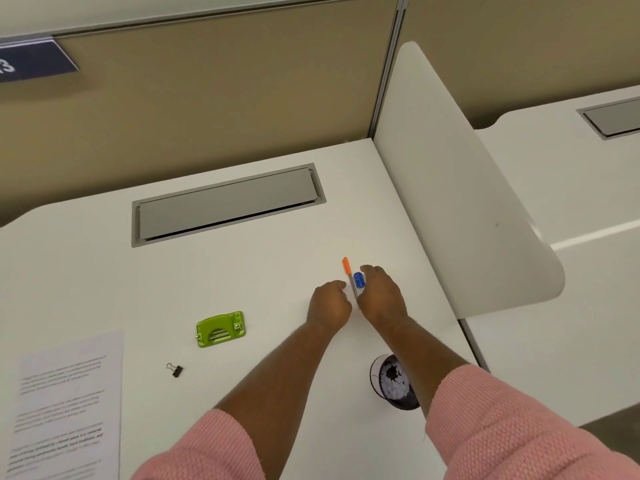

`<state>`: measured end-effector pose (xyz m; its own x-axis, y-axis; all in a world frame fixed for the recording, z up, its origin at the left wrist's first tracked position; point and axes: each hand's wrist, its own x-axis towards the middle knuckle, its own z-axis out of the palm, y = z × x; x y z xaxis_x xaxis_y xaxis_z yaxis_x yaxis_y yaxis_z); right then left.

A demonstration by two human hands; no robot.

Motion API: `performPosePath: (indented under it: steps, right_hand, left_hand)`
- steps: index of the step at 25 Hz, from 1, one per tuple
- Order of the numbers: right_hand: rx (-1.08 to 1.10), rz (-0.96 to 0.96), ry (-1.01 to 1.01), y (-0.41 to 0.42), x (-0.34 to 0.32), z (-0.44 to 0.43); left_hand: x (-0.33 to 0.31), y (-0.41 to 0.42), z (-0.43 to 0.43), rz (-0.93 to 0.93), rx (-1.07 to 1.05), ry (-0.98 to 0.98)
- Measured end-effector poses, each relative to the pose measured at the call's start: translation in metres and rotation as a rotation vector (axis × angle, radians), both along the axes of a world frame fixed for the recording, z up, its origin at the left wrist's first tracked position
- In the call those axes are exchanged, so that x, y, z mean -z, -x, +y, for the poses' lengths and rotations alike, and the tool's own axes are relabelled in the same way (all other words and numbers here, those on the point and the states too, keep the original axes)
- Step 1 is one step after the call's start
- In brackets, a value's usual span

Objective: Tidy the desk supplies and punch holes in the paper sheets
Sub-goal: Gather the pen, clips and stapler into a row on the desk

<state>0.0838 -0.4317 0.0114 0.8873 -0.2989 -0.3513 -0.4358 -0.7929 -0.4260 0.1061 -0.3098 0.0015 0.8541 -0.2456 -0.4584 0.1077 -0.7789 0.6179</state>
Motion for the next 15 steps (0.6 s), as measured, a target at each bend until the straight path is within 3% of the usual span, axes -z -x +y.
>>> performPosePath:
  steps: [6, 15]
  right_hand:
    - [-0.010, -0.058, -0.004, 0.029, -0.021, 0.055]
    - [-0.176, -0.155, 0.097, 0.113, -0.013, 0.156]
  left_hand:
    - [-0.010, 0.036, 0.074, -0.101, 0.048, -0.079]
    - [-0.013, 0.103, 0.200, -0.358, 0.313, -0.253]
